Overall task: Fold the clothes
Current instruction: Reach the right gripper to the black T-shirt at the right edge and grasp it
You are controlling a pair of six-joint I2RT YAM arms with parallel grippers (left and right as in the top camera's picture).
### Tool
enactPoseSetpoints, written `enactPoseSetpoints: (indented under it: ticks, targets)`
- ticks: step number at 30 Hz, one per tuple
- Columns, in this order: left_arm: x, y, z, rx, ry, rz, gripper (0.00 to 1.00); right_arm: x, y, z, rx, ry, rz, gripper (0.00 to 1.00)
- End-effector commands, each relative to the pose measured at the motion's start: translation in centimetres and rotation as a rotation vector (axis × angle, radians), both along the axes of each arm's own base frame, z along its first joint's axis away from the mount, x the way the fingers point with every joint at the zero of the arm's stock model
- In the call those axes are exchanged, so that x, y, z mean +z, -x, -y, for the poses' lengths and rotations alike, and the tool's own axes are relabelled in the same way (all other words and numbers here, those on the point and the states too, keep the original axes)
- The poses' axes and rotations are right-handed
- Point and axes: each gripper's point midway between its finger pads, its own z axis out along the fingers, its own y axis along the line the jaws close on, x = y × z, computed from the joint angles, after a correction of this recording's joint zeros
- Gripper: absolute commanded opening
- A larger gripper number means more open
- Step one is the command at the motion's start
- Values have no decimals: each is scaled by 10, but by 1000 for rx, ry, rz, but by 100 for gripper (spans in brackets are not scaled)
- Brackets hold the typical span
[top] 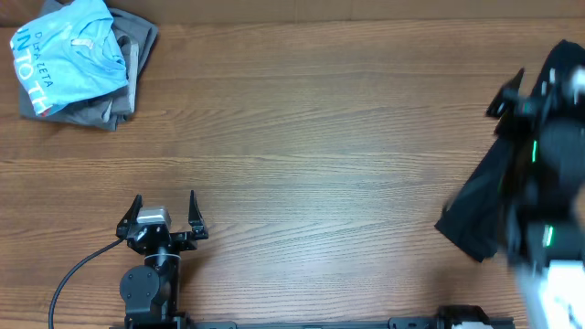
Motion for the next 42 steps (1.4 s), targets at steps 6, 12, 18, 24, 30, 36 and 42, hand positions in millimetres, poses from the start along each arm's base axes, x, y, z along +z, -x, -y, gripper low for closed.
enactPoseSetpoints:
  ticks: [6,12,18,24,30,36,42]
  targets:
    - [1,0,0,-5,-15,6,100,-64,-71,123,-244,-75,-503,100]
    - [1,0,0,-5,-15,6,100,-132,-98,143,-201,-190,-636,100]
    - [1,0,0,-5,-15,6,100,-205,-127,155,-147,-255,-711,100]
    - [1,0,0,-5,-15,6,100,-265,-140,183,-232,-225,-760,100]
    - [1,0,0,-5,-15,6,100,-304,-147,198,-257,-244,-762,100]
    - [1,0,0,-5,-15,6,100,-334,-155,194,-219,-293,-760,100]
    - [1,0,0,-5,-15,6,100,-354,-159,189,-205,-336,-757,100]
